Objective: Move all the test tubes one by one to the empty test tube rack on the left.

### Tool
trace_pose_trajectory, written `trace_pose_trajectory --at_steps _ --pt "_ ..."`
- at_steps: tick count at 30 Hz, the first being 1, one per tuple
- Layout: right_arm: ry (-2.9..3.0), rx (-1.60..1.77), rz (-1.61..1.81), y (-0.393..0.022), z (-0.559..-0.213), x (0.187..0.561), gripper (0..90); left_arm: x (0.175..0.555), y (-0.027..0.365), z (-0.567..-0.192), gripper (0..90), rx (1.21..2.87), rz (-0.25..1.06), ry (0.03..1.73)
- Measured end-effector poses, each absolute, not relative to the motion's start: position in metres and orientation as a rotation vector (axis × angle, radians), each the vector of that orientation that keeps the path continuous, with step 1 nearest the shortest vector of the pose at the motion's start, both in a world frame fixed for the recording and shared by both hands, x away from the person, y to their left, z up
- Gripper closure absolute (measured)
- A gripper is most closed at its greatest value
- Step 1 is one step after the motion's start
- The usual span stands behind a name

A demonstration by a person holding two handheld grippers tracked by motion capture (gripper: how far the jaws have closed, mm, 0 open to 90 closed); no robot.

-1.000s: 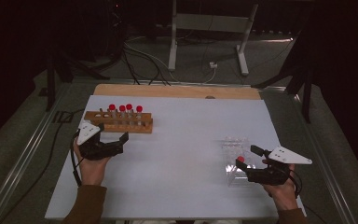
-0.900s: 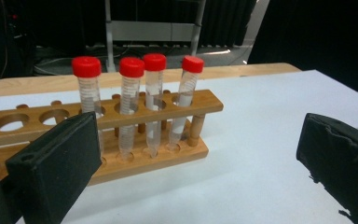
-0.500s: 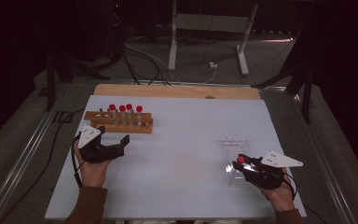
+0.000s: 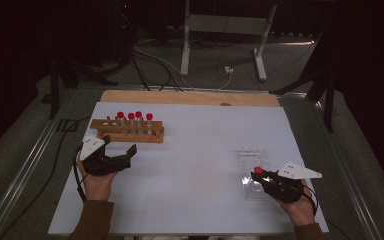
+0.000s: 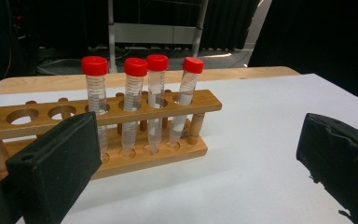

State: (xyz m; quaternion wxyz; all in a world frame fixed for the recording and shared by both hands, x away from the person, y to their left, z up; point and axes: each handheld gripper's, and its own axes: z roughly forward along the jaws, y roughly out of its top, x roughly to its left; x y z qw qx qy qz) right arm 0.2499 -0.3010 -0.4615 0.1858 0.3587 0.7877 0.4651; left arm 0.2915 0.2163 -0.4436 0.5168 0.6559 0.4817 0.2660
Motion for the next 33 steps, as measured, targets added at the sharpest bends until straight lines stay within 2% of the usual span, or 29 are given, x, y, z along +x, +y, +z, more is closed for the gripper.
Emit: trace_pose_trajectory --at_steps 33 --pt "2.147 0.975 1.406 -0.31 -0.409 0.247 74.2 0.291 0.2 -0.439 0.7 1.619 0.623 1.111"
